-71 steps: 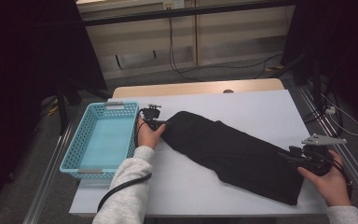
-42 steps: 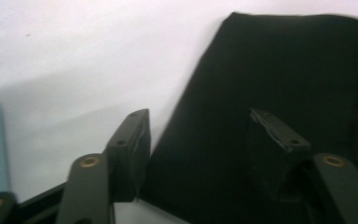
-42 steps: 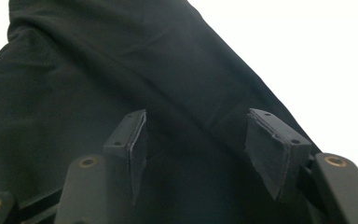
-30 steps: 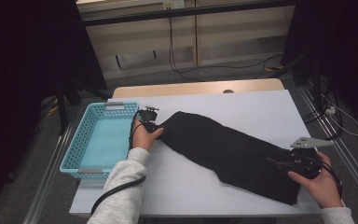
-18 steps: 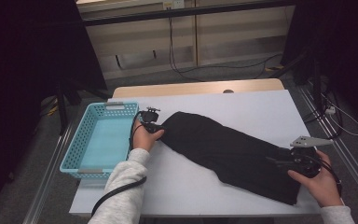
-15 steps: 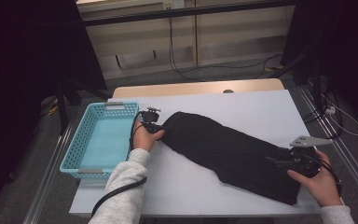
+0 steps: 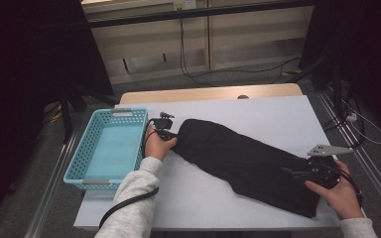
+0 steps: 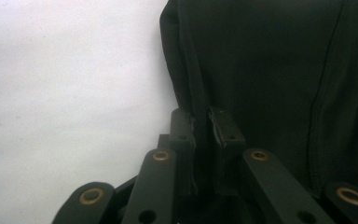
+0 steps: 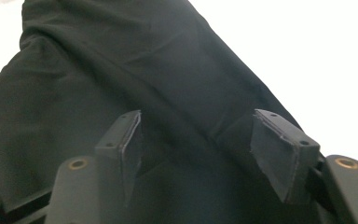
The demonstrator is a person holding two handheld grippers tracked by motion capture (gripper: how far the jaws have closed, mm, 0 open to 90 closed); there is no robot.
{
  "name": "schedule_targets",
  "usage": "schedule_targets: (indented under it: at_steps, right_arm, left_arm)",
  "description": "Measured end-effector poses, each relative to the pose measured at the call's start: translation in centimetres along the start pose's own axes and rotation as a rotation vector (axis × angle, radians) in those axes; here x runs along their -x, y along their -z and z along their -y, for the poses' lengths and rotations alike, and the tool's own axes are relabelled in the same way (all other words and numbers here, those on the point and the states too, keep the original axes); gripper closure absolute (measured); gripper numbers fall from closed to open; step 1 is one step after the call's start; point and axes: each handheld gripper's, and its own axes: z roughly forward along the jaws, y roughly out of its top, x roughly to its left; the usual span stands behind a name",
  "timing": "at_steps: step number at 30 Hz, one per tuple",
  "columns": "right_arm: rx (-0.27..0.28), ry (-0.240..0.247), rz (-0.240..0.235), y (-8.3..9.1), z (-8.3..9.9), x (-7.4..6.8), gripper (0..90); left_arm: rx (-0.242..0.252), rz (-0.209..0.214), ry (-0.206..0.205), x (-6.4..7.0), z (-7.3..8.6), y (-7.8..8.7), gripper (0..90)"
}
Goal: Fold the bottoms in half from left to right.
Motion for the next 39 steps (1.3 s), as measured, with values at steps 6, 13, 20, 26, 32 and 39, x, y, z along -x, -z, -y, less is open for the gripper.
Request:
schedule_targets:
  at_steps: [6,13,20,26,32,39]
  right_arm:
    - [-0.004,-0.001,-0.009,-0.2,0.1,0.0,25.0]
    - [0.002,-0.008,-0.01,-0.2,0.1,0.0,22.0]
    - [0.009,-0.01,-0.023,-0.3,0.0,0.0,21.0]
    - [0.011,-0.009,-0.028,-0.4,0.0,0.0,19.6]
    - [0.028,-0.013,-0.027,-0.1,-0.2,-0.1,19.1]
    - [0.027,-0.007,-0.031,-0.2,-0.2,-0.2,18.9]
  left_arm:
    - [0.013,0.014,0.027,-0.4,-0.7,1.0,82.8]
    - [0.027,0.002,0.01,-0.5,-1.7,2.3,84.4]
    - [0.046,-0.028,-0.003,-1.0,-2.7,3.5,84.8]
    - [0.054,-0.044,-0.011,-1.2,-3.1,4.2,84.7]
    - [0.06,-0.056,-0.015,-1.4,-3.2,4.5,84.8]
    - [0.064,-0.074,-0.016,-1.9,-3.5,5.0,84.8]
